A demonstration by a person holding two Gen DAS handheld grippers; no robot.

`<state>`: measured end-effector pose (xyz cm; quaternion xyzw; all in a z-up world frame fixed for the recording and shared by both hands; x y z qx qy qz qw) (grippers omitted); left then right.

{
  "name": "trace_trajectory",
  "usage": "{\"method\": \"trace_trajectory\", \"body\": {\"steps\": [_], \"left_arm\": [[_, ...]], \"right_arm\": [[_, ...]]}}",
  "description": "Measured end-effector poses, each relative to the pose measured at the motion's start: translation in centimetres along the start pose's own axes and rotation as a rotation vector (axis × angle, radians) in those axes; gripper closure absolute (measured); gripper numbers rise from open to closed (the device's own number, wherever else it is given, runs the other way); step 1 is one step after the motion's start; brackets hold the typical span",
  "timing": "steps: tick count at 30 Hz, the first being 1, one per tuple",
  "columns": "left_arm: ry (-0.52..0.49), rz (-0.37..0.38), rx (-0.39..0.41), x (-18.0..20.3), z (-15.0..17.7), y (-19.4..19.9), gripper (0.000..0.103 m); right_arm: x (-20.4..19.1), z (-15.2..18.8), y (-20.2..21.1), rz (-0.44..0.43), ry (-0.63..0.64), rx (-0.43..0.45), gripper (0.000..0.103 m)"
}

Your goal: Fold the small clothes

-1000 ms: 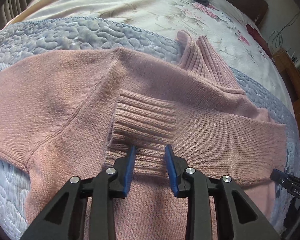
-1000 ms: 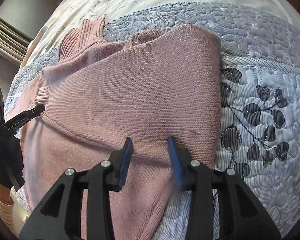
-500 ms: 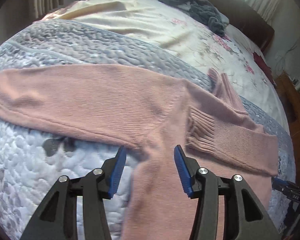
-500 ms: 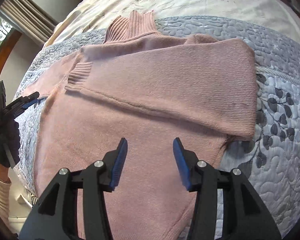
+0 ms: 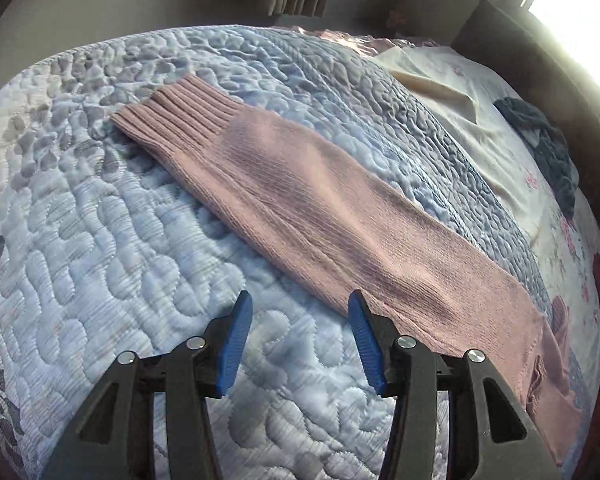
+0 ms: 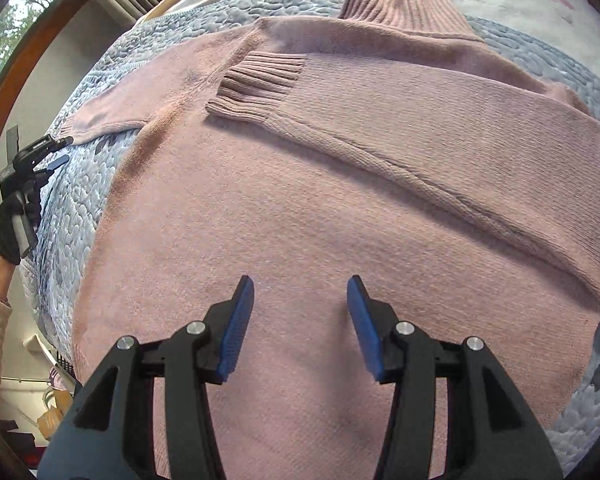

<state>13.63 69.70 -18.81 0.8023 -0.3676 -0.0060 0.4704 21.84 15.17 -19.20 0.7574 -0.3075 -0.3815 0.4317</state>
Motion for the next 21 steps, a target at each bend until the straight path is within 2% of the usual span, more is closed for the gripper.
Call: {"method": "trace_trajectory", "body": {"steps": [8, 11, 14, 15, 17, 18, 20, 21], "left_arm": [[0.155, 0.098, 0.047, -2.4, -4.3, -2.3, 0.053], [0.170, 0.103, 0.059, -2.7, -5.4, -3.1, 0.053], [0.143, 0.081, 0.069, -2.4, -6.1, -3.6, 0.055], [0.132, 0.066, 0.071, -2.3, -6.2, -3.7, 0.058], [0.110, 0.051, 0.073, -2.0, -6.3, -3.6, 0.072], [0.099, 0.047, 0.075, -1.8, -6.3, -3.4, 0.075], [0.077, 0.053, 0.093, -1.0, -6.5, -3.0, 0.088], [0.065, 0.063, 0.105, -0.5, -6.5, -2.6, 0.091]], "right_arm": [[-2.5, -0.6, -2.6, 0.036, 0.061, -0.025, 0.052], [-2.5, -0.6, -3.1, 0.043, 0.063, -0.032, 0.051], [-2.5, -0.6, -3.2, 0.043, 0.061, -0.036, 0.052], [-2.4, -0.6, -3.2, 0.040, 0.059, -0.036, 0.052], [-2.3, -0.6, -3.1, 0.038, 0.056, -0.034, 0.052], [-2.2, -0.6, -3.0, 0.038, 0.055, -0.033, 0.052], [-2.0, -0.4, -2.7, 0.037, 0.053, -0.029, 0.052], [-2.0, -0.3, -2.5, 0.038, 0.052, -0.027, 0.052]]}}
Point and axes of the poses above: each gripper's, at about its wrist camera, not at the fingertips, and y roughly against the way its jaws point, x to its right, z to its underside, the point moved 10 cm from there along -y, roughly the way its jaws point, and after that the axes turned 7 degrees about x, right-handed, at the moved point
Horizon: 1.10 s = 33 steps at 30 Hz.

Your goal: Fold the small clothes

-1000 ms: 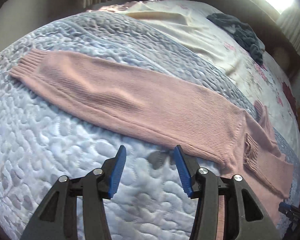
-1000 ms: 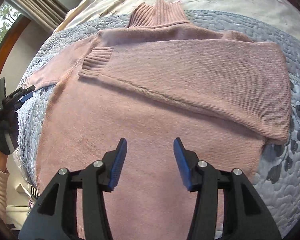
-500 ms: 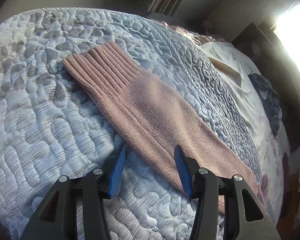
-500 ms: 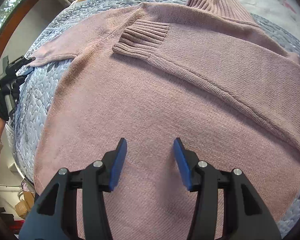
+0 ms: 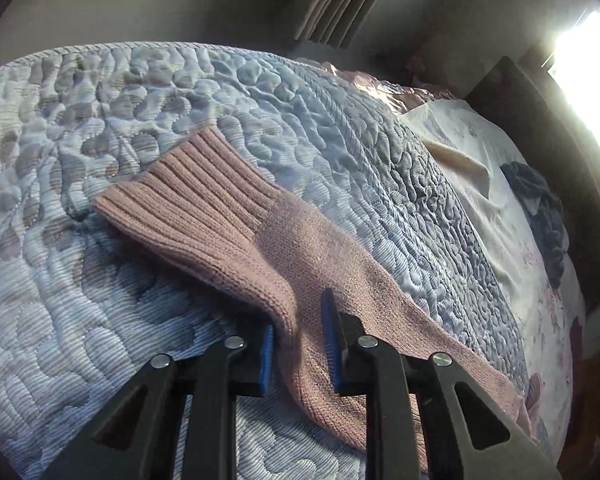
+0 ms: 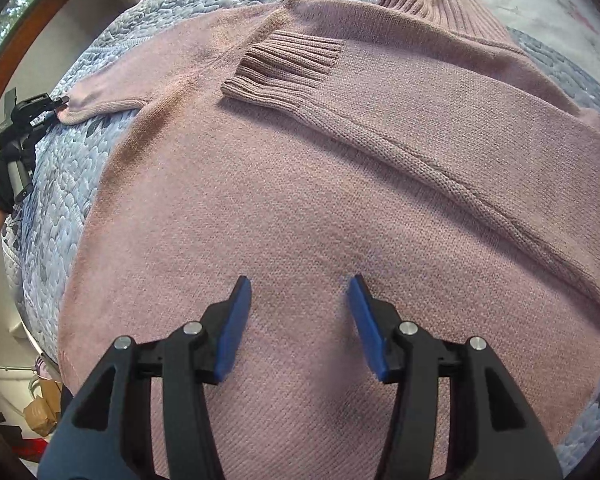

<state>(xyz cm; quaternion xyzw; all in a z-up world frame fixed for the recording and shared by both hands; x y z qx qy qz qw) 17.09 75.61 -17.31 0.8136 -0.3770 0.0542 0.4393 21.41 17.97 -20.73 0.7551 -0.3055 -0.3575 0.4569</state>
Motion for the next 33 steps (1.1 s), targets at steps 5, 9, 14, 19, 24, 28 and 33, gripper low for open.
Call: {"method": "trace_trajectory", "body": {"steps": [5, 9, 14, 19, 24, 28, 33], "left_arm": [[-0.076, 0.081, 0.041, 4.5, 0.7, 2.5, 0.096], [-0.173, 0.198, 0.039, 10.9, 3.1, 4.6, 0.096], [-0.281, 0.340, -0.001, 19.5, 8.2, 6.6, 0.096], [-0.321, 0.464, -0.059, 26.7, 13.7, 7.7, 0.096], [-0.362, 0.551, -0.139, 32.2, 20.2, 7.7, 0.096], [-0.387, 0.557, -0.203, 34.0, 25.2, 6.4, 0.096], [-0.376, 0.508, -0.279, 32.7, 28.8, 3.9, 0.096]], "right_arm": [[0.3, 0.9, 0.8, -0.004, -0.012, 0.010, 0.052], [1.1, 1.6, 1.7, 0.000, -0.023, 0.020, 0.052], [2.7, 2.3, 2.9, 0.008, -0.048, 0.041, 0.052], [4.7, 3.3, 3.8, 0.015, -0.077, 0.053, 0.052], [6.2, 4.0, 4.4, 0.014, -0.100, 0.061, 0.052], [6.8, 4.5, 4.6, 0.009, -0.108, 0.064, 0.051], [7.1, 4.7, 4.2, 0.000, -0.109, 0.059, 0.051]]}}
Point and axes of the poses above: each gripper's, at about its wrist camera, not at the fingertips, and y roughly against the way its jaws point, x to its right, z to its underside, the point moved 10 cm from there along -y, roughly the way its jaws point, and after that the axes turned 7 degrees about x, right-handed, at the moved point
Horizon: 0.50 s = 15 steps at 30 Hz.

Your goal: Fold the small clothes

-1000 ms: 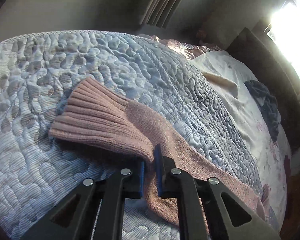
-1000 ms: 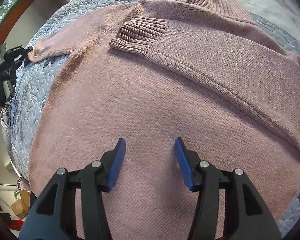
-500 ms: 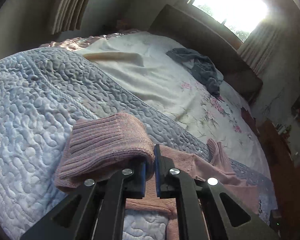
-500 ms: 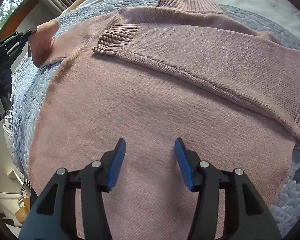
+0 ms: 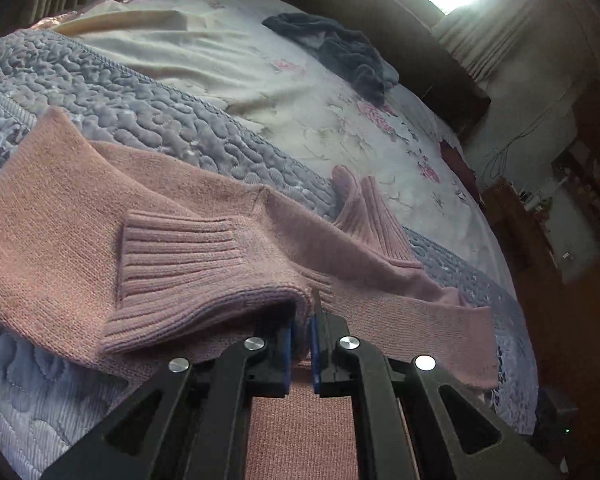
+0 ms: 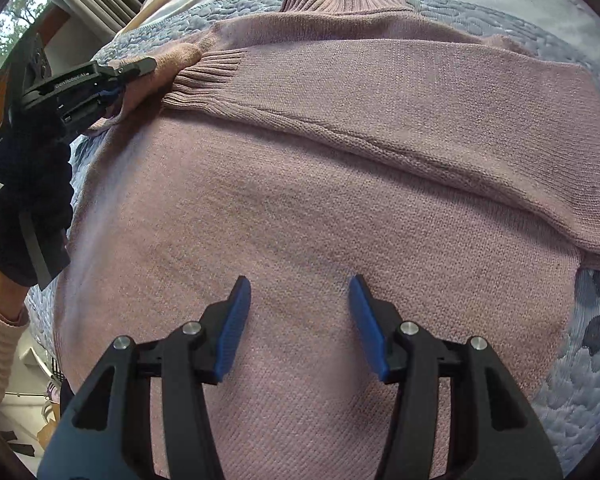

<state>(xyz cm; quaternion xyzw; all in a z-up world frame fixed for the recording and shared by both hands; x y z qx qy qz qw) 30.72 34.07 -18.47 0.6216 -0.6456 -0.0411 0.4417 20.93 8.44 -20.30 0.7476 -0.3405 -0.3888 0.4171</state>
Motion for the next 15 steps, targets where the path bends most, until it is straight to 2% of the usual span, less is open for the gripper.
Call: {"method": "trace_trajectory", "body": {"steps": [6, 10, 13, 15], "left_arm": [[0.056, 0.031, -0.079, -1.4, 2.6, 0.2, 0.095], [-0.015, 0.076, -0.136, -1.1, 4.9, 3.8, 0.095], [-0.077, 0.036, -0.086, -2.4, 3.5, 7.4, 0.095], [-0.129, -0.046, -0.026, -4.0, 0.7, 8.8, 0.095]], "right_arm": [[-0.2, -0.2, -0.3, -0.006, -0.013, -0.007, 0.049], [-0.7, -1.3, -0.3, 0.014, -0.001, -0.012, 0.049], [-2.2, -3.3, -0.2, 0.004, 0.020, -0.005, 0.049], [-3.6, -5.1, -0.4, -0.022, 0.015, -0.004, 0.049]]}}
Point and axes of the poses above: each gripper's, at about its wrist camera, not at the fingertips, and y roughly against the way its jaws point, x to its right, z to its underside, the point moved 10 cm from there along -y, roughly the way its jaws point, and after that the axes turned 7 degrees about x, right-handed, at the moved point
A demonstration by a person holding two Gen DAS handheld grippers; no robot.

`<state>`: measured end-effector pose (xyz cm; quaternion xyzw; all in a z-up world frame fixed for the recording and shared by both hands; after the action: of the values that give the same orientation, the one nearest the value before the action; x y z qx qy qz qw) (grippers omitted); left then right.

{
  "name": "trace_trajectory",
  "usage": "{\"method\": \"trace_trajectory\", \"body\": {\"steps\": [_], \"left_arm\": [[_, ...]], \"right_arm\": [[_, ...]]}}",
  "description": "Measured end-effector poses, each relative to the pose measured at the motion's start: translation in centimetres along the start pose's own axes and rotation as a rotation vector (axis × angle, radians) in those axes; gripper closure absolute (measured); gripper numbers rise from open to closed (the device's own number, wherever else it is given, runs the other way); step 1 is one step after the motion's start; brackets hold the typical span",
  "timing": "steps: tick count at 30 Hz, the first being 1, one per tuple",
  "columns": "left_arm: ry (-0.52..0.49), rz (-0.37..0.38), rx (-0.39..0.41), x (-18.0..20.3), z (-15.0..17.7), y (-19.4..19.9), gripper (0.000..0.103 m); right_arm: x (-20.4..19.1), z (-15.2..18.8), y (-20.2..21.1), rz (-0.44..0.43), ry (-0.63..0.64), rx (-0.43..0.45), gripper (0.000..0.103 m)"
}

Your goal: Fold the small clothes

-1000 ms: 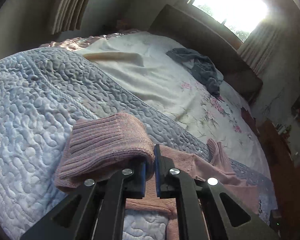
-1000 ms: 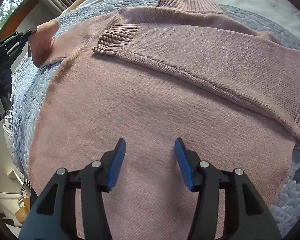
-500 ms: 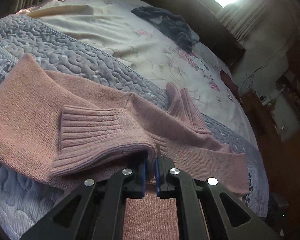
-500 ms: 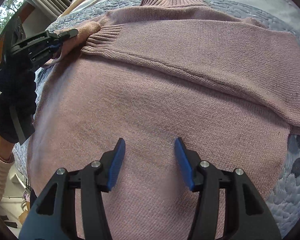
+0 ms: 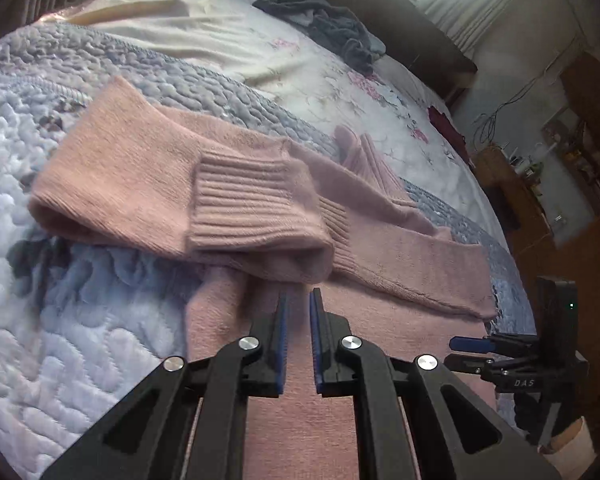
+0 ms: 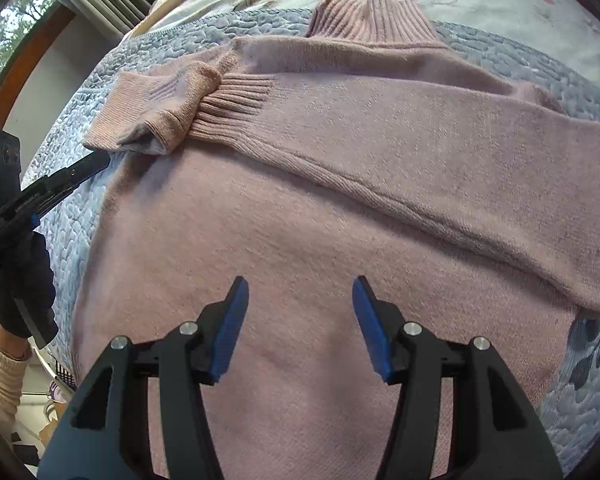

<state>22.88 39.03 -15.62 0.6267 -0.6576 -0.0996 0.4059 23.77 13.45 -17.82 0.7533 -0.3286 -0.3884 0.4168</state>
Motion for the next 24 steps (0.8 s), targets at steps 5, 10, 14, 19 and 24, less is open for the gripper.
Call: {"method": "trace_trajectory", "body": {"steps": [5, 10, 14, 19, 24], "left_arm": [[-0.042, -0.199, 0.026, -5.4, -5.5, -0.2, 0.087], [-0.063, -0.290, -0.083, -9.4, -4.7, -3.0, 0.087], [-0.108, -0.299, -0.113, -10.0, -2.8, -4.3, 0.086], [-0.017, -0.231, -0.087, -10.1, -3.1, -3.5, 0.083], [-0.020, -0.217, -0.069, -9.6, -3.5, -2.4, 0.083]], "right_arm": [[-3.6, -5.1, -1.7, -0.054, -0.025, -0.005, 0.049], [-6.4, -8.5, -3.7, -0.068, -0.038, -0.013, 0.049], [-8.3, -10.3, -5.6, -0.103, -0.065, -0.029, 0.049], [-10.0, -11.8, -8.9, -0.168, -0.138, -0.082, 0.049], [-10.7, -11.6, -11.2, -0.169, -0.155, -0.113, 0.082]]}}
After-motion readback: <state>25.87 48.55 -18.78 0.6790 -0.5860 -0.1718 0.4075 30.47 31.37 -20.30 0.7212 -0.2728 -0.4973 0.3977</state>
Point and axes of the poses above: each gripper's, at about its wrist camera, not at the fingertips, and y roughly against the way its jaws point, x to its right, z to its underside, the point moved 10 cm from there along -y, roughly the way its jaws point, and after that the axes turned 7 degrees about x, right-handed, at the moved point
